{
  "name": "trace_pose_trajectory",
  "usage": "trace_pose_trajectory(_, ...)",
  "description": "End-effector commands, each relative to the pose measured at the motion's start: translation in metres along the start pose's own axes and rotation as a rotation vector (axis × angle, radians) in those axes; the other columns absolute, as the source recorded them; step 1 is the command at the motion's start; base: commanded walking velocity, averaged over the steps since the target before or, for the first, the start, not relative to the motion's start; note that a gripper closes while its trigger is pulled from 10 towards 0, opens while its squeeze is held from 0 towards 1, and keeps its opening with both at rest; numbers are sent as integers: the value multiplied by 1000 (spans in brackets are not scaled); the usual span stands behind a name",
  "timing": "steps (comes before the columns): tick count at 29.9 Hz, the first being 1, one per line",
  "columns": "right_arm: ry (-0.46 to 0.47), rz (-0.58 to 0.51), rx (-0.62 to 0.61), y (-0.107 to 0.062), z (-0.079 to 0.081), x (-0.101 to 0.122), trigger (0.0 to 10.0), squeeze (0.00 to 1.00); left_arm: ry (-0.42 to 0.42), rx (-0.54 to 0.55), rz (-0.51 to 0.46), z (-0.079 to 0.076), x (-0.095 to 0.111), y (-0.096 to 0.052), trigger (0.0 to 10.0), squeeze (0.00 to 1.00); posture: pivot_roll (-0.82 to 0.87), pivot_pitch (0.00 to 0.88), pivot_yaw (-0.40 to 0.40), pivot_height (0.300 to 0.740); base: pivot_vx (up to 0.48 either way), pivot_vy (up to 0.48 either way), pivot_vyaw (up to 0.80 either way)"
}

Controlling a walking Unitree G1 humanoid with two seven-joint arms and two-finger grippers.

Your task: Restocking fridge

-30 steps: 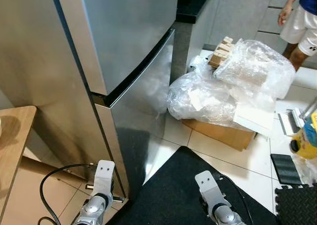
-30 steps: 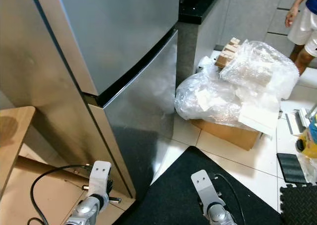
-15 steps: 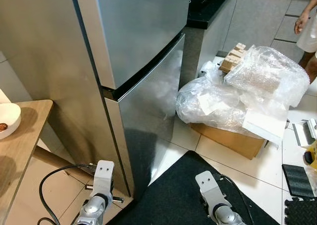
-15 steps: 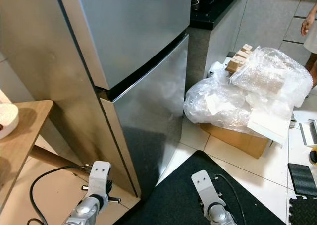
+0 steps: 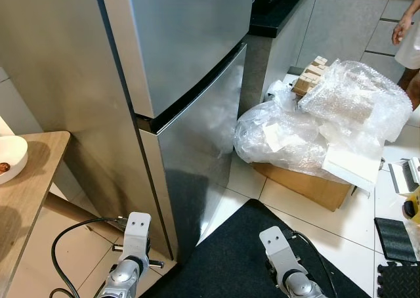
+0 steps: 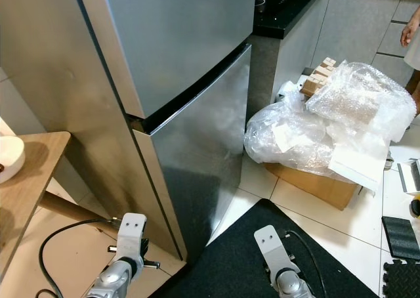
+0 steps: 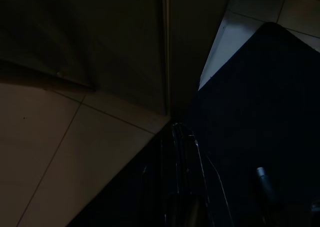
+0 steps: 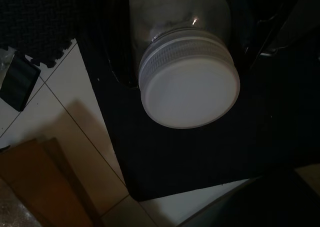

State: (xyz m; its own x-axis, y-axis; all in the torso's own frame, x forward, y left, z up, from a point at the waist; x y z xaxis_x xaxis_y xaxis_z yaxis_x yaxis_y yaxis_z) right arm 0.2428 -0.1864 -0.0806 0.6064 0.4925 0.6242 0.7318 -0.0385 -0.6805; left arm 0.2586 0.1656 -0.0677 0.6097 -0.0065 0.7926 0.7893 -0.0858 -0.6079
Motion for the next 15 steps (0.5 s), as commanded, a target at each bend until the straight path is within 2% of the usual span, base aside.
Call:
trace_pose_trajectory(1,-5,-11,6,0,1,1,10000,0,-12,0,-7,-2,-1,0,10000,0,-106,38,43,740,0,0,0)
trace_pose_trajectory(15,-12,-26,15,1,1,6,10000,0,-21,14,-18,0,1,0,10000,0,-78,32,18,740,0,0,0)
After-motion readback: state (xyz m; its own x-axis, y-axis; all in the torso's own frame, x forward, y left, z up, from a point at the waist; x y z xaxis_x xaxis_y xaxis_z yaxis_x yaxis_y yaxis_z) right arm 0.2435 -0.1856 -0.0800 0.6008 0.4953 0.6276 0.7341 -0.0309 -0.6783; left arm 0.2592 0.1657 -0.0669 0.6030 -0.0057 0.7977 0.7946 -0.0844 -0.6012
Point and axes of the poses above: a point about 5 cm out from each wrist's last joint towards the gripper, its own y axis pointing out of the wrist towards the gripper, its own x axis along the axis of the wrist's last joint, z = x × y, the point moved 3 cm from there along y, pointing out of the wrist towards the gripper, and after that the axes turned 3 degrees about -y, right-handed, at the moved point
